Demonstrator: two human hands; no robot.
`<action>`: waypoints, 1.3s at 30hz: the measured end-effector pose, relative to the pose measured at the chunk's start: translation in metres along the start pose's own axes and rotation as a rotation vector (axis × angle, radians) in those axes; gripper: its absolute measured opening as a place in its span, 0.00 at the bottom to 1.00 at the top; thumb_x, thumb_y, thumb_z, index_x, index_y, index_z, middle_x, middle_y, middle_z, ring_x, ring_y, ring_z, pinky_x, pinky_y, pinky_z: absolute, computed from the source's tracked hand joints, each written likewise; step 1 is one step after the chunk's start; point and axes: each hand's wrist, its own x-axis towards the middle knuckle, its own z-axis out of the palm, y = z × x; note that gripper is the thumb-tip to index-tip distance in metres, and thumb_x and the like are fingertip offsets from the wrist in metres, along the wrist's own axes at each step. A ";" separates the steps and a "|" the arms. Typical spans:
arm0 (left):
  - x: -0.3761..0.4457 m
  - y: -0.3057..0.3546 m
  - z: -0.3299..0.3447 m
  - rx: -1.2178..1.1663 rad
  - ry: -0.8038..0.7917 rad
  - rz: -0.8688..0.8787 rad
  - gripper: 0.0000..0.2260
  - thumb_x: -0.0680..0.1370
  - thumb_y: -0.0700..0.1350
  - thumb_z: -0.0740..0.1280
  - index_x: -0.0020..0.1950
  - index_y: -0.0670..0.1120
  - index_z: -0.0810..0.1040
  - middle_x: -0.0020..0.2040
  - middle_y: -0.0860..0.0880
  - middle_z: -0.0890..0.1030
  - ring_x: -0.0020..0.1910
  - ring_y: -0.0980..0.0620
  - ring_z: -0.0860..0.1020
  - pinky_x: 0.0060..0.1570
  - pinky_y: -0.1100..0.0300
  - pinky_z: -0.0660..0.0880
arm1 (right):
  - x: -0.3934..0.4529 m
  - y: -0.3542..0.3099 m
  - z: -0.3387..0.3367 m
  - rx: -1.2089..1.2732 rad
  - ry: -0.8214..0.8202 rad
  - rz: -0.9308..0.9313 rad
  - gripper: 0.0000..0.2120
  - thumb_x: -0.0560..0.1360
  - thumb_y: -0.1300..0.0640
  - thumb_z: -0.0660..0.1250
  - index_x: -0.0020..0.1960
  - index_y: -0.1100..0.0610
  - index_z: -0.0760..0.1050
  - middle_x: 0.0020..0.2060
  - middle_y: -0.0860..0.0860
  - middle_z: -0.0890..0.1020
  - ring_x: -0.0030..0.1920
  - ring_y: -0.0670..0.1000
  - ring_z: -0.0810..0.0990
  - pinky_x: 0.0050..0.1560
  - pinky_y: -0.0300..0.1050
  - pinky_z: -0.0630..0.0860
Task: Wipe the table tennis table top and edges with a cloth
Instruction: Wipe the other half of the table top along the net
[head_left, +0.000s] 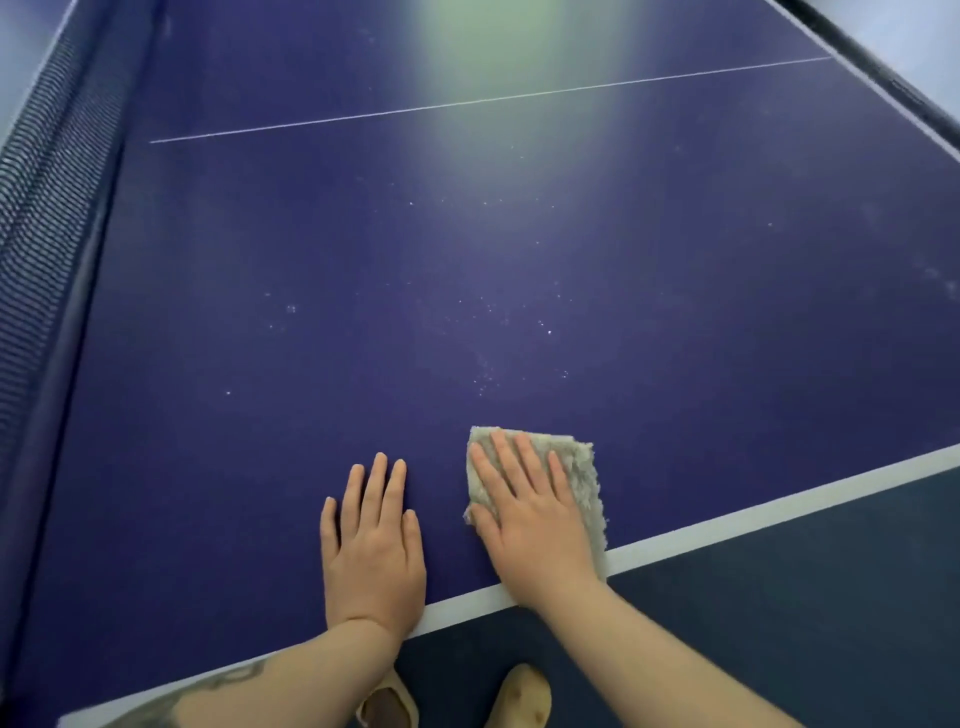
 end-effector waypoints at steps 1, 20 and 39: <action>-0.001 0.000 0.000 0.002 -0.013 0.002 0.25 0.81 0.53 0.45 0.78 0.51 0.59 0.78 0.52 0.60 0.78 0.51 0.56 0.75 0.48 0.53 | 0.007 0.011 -0.002 0.003 -0.032 0.032 0.30 0.81 0.40 0.40 0.81 0.45 0.43 0.80 0.45 0.43 0.80 0.49 0.42 0.76 0.51 0.36; 0.061 -0.202 -0.063 -0.345 0.112 -0.250 0.22 0.83 0.44 0.54 0.78 0.47 0.60 0.79 0.51 0.56 0.79 0.53 0.49 0.77 0.54 0.44 | 0.052 -0.193 0.017 -0.009 -0.141 -0.458 0.28 0.81 0.41 0.50 0.79 0.46 0.58 0.78 0.46 0.60 0.79 0.50 0.56 0.74 0.53 0.50; 0.084 -0.229 -0.048 -0.119 0.095 -0.229 0.25 0.81 0.51 0.46 0.78 0.48 0.61 0.78 0.50 0.61 0.78 0.49 0.57 0.75 0.46 0.55 | 0.155 -0.223 0.010 0.029 -0.142 -0.075 0.32 0.76 0.38 0.31 0.79 0.42 0.36 0.78 0.40 0.36 0.77 0.43 0.31 0.77 0.50 0.32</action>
